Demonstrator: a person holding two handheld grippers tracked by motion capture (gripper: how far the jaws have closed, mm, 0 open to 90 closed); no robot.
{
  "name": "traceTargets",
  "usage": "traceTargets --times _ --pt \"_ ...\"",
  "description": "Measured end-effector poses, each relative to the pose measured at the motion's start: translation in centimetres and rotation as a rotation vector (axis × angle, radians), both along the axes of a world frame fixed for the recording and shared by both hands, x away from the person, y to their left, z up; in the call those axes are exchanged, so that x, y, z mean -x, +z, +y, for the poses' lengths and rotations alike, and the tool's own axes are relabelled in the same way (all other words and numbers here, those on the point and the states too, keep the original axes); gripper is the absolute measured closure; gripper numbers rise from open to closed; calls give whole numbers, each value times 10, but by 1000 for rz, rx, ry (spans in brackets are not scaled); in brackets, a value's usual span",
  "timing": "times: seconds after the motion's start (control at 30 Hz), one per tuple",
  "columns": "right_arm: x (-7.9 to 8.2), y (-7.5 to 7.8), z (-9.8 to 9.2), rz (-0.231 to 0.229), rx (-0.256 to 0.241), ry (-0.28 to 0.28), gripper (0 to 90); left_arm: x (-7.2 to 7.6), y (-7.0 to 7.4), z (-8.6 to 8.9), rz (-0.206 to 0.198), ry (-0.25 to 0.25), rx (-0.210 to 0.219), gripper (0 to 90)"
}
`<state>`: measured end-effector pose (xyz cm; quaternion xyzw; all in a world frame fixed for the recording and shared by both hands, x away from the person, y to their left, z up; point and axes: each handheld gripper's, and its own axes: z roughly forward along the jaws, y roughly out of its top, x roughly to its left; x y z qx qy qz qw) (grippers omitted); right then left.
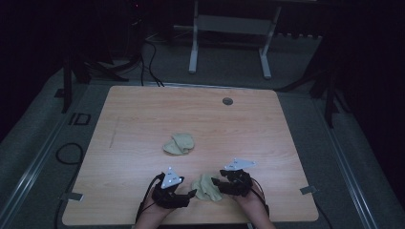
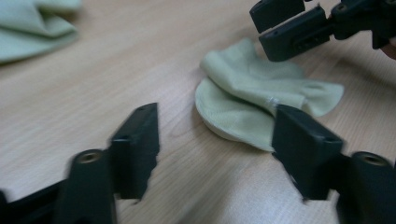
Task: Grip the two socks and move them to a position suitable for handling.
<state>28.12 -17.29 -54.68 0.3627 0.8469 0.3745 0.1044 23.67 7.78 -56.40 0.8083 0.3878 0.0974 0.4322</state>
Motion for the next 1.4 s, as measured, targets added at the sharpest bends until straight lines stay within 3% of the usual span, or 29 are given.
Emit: traceTargets --times 0.13,0.27,0.43,0.53,0.7,0.87,1.03,1.23,1.4 --pt "4 -10 3 20 18 12 519 -9 -6 -9 61 -18 -13 414" --pt "8 -15 5 6 39 16 586 -10 -6 -18 55 -39 -50 526" --pt "11 -16 6 -20 60 25 778 -8 -6 -24 26 -41 -90 735" --pt "12 -16 7 -23 62 33 820 -8 -7 -25 33 -38 -84 842" --pt "15 -12 10 -38 65 30 858 -4 -3 -26 26 -39 -71 874" --pt "20 12 -1 -73 5 21 859 1 14 -18 -4 -35 -45 877" --pt "26 29 -19 -84 -39 -2 859 8 28 -6 -9 -35 -51 877" --pt "36 39 -41 -68 -55 -28 858 16 42 7 -23 -33 -57 877" --pt "39 30 -52 -9 -60 -39 857 15 35 11 6 -32 -63 876"
